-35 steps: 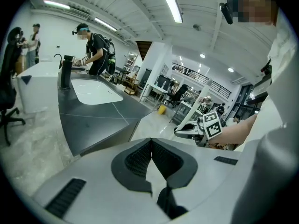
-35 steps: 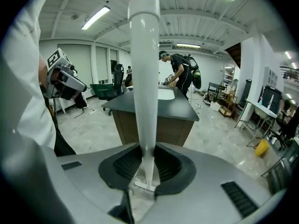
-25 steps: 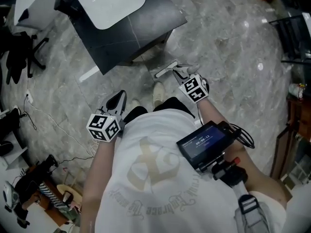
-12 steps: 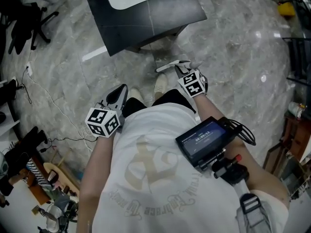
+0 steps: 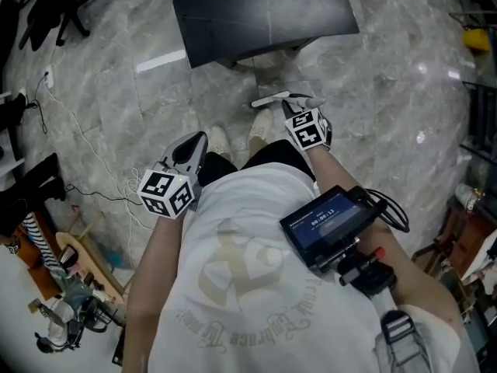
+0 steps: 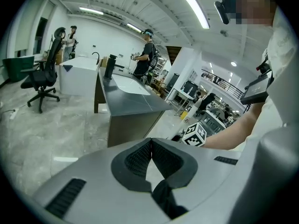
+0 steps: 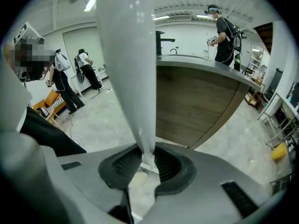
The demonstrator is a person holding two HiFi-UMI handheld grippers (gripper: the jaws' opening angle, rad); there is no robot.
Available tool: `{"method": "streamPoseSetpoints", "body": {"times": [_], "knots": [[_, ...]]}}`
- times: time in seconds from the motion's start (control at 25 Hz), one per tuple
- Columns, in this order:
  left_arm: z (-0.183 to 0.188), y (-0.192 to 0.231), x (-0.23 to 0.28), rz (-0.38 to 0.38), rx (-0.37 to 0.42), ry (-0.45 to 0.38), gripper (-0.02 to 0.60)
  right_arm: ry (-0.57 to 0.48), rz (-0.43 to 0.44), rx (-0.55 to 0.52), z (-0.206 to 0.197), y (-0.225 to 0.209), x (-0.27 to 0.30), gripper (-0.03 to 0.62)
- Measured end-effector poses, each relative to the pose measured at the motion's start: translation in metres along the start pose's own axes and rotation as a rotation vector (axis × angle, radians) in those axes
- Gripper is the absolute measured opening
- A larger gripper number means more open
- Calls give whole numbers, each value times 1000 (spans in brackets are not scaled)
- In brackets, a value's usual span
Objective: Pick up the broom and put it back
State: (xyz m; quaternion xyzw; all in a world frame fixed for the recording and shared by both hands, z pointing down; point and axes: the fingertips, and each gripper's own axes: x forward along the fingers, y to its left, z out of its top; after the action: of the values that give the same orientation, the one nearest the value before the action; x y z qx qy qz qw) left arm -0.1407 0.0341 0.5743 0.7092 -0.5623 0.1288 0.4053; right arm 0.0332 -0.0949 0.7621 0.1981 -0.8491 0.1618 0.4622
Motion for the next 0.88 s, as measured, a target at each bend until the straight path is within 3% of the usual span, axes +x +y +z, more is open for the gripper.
{"method": "streamPoseSetpoints", "body": {"times": [0.88], "knots": [[-6, -23, -21, 71, -73, -46, 12, -54, 52, -35, 66, -14, 31, 95]]}}
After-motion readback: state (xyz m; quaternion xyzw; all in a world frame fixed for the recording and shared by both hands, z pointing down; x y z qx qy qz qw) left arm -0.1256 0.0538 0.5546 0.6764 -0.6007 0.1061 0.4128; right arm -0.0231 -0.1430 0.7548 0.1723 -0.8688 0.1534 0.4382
